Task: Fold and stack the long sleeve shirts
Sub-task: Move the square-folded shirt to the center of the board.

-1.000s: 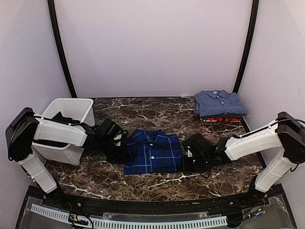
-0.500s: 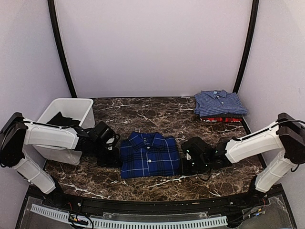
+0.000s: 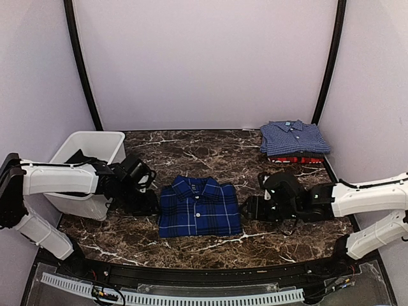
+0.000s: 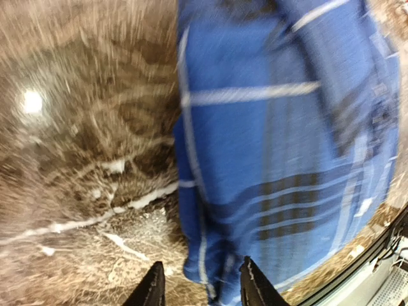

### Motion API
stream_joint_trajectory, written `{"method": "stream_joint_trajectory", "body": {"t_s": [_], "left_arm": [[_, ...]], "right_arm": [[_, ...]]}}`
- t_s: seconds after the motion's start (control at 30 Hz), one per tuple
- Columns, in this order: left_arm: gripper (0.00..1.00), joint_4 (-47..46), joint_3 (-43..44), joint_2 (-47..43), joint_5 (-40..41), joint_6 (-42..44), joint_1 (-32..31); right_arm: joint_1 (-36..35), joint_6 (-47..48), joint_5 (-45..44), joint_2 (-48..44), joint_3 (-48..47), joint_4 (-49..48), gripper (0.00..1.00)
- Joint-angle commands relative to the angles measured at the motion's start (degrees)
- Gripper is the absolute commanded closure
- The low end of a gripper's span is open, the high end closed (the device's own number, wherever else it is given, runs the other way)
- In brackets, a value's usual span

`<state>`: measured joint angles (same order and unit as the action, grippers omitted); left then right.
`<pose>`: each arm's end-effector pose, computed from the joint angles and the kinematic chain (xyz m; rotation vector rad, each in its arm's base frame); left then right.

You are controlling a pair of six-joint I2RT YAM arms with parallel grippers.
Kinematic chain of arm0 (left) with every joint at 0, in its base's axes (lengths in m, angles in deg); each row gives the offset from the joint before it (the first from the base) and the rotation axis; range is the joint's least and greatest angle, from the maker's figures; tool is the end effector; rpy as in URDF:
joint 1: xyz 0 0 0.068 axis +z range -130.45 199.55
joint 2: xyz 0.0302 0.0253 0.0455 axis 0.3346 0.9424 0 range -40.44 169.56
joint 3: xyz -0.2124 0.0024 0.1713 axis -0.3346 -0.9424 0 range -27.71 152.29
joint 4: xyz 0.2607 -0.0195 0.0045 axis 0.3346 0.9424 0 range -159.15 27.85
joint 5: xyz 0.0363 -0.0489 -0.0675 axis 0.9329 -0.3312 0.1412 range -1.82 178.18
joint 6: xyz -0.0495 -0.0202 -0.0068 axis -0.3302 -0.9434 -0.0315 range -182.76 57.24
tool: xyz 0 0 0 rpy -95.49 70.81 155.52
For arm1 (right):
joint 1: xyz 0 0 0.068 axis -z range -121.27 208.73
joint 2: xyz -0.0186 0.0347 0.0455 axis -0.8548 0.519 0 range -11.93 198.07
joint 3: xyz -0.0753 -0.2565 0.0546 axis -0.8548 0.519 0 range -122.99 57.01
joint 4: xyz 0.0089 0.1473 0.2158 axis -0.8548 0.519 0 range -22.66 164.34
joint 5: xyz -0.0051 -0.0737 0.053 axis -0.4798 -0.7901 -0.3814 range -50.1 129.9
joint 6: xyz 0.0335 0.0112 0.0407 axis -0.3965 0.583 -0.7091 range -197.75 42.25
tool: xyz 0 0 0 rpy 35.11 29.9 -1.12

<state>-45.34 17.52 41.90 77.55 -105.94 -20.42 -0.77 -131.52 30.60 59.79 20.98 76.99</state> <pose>0.2023 -0.1781 0.1800 -0.0108 2.8051 -0.6777 0.1306 0.2108 0.1924 -0.0412 2.4845 0.7408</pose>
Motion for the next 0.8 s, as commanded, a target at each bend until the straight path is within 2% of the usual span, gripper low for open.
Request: {"method": "stream_joint_trajectory", "body": {"t_s": [0.0, 0.17, 0.4, 0.63, 0.77], "left_arm": [[0.6, 5.6, 6.2, -4.5, 4.9, 1.7, -0.5], [0.6, 5.3, 13.5, 0.4, 6.2, 0.8, -5.2], [0.65, -2.9, 24.4, 14.3, 3.9, -1.8, -8.5], [0.68, -12.2, 25.9, 26.7, 2.0, -4.1, -8.6], [0.69, -14.7, 24.7, 29.9, 1.7, -3.6, -7.6]], "right_arm": [[0.2, 1.9, -9.2, -8.1, 1.9, -0.4, 0.34], [1.1, 4.8, -16.5, -12.9, 1.1, 0.5, 0.29], [1.6, 10.4, -17.7, -12.5, -2.2, 1.1, 0.27], [3.1, 12.5, -15.8, -11.1, -2.6, 0.2, 0.27], [3.8, 13.8, -14.9, -8.7, -4.5, 0.7, 0.27]]}}
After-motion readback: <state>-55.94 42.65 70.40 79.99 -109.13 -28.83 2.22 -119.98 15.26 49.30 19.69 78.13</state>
